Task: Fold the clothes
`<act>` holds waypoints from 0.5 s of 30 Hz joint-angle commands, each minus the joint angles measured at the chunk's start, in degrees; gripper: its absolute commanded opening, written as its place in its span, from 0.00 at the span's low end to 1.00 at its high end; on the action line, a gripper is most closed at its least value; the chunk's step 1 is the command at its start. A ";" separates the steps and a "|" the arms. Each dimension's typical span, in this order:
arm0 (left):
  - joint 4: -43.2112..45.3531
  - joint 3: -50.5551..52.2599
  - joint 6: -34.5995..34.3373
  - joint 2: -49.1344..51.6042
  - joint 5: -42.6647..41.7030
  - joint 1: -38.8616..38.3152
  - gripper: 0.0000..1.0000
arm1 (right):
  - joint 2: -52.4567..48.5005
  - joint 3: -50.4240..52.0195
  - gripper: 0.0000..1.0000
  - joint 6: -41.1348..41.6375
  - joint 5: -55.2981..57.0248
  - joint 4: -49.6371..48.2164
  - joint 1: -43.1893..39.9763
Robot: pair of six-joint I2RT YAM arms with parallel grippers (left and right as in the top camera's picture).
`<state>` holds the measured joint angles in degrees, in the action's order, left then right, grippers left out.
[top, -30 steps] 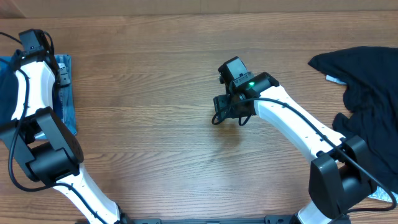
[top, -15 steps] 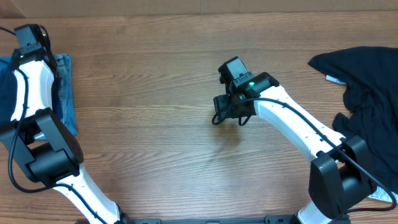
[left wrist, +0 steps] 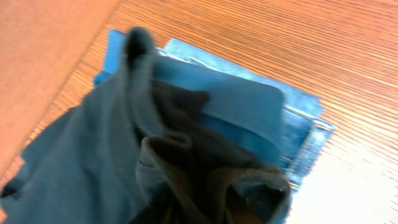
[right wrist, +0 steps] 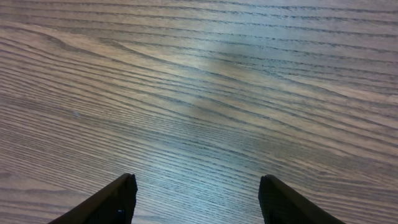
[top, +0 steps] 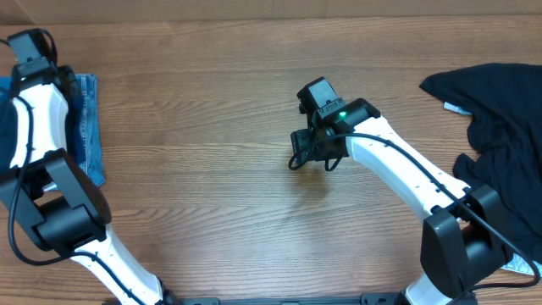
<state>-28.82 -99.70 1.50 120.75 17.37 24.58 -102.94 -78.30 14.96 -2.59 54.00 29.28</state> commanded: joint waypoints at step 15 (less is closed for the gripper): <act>-1.77 -1.75 2.23 -8.76 -9.38 1.51 0.80 | 0.04 -0.20 0.67 0.00 -0.07 0.94 -0.15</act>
<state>-30.85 -99.70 2.94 119.77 8.88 26.24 -102.94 -78.30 14.96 -2.59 55.09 29.28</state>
